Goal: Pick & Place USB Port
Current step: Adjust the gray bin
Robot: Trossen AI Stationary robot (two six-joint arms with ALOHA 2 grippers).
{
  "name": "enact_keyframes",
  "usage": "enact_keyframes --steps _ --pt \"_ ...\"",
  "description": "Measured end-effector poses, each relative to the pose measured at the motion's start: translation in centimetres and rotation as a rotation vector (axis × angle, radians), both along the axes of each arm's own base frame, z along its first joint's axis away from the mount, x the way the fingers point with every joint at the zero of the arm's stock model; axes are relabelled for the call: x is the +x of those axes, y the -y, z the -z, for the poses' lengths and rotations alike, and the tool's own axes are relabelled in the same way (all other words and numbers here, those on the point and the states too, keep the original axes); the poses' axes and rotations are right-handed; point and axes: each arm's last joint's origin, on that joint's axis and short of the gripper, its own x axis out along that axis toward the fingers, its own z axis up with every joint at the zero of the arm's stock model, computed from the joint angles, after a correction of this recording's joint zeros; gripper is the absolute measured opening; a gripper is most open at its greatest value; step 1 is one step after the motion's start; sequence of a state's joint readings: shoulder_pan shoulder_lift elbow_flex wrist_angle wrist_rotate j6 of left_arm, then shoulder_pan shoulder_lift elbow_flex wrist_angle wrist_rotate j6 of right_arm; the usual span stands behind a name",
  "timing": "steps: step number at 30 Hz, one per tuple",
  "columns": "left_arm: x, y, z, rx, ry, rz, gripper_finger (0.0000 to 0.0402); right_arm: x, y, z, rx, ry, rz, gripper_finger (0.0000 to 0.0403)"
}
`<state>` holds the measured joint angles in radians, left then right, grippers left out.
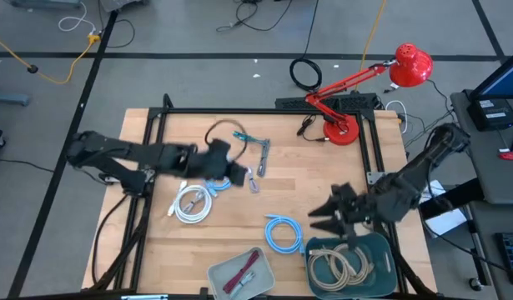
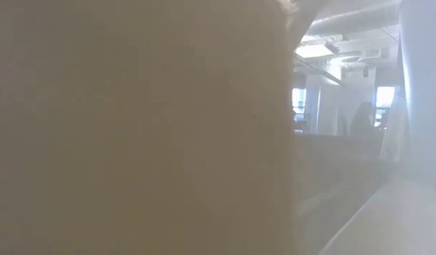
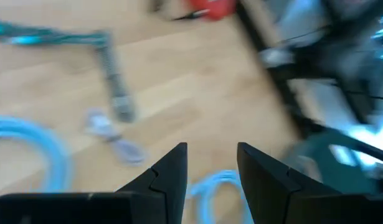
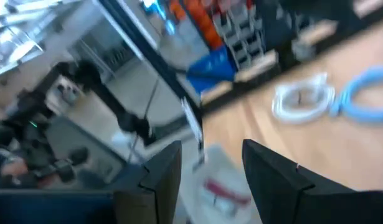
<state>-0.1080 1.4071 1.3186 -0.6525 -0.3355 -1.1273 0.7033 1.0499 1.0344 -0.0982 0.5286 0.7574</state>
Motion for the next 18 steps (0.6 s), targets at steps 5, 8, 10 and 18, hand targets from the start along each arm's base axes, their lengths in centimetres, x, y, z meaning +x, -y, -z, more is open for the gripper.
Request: enact_keyframes --steps 5,8,10,18 --pt "-1.3 -7.1 1.1 -0.013 -0.193 0.011 0.014 0.3 2.8 -1.1 -0.08 0.064 0.094 0.0164" --pt "-2.5 -11.3 1.2 0.042 -0.244 0.027 0.014 0.9 4.4 -1.3 -0.105 0.067 0.165 0.0164" --pt "-3.6 -14.1 1.2 0.088 -0.27 0.038 0.014 1.4 5.4 -1.2 -0.112 0.059 0.212 0.0164" --pt "-4.9 -22.7 7.1 -0.067 -0.477 0.257 0.014 3.1 7.9 -0.4 -0.124 0.009 0.314 0.0164"
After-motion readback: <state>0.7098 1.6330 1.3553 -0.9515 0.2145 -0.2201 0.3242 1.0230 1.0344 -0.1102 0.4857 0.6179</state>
